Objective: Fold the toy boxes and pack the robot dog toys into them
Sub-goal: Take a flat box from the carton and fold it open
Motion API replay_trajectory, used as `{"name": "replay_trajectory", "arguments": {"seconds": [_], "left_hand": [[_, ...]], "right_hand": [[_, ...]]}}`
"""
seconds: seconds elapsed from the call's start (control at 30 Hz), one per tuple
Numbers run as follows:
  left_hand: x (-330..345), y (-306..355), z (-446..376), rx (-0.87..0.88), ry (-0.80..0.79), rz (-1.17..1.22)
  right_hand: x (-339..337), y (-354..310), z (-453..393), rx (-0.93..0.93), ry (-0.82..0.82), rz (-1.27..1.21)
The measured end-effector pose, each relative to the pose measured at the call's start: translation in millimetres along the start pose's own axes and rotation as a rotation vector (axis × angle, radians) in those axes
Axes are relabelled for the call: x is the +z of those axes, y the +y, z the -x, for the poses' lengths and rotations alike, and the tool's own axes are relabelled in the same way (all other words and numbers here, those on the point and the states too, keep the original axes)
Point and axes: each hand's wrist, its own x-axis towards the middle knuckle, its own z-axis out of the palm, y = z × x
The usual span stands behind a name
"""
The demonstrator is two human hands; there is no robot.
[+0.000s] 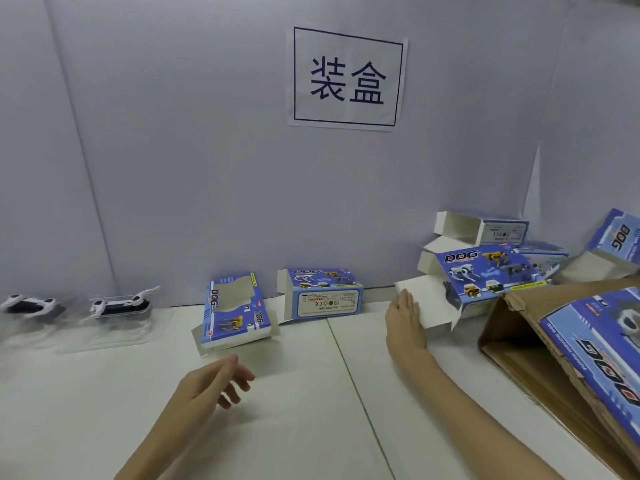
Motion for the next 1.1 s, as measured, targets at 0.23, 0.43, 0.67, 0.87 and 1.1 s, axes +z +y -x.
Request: {"name": "replay_trajectory", "arguments": {"seconds": [0.23,0.43,0.67,0.87,1.1], "left_hand": [[8,4,10,0.165,0.069,-0.164],[27,8,11,0.292,0.016,-0.114],[32,19,14,0.261,0.198,0.002],[16,29,10,0.213,0.442,0.240],[-8,41,10,0.117,0.491,0.588]], "right_hand": [[-65,-100,85,-0.343,0.455,-0.748],[-60,-155,153,-0.832,0.457,-1.017],[-55,-153,160,-1.006,0.274,-1.030],[-62,-134,141,-0.712,0.563,-1.095],[-63,-103,125,-0.619,0.242,-1.295]]}}
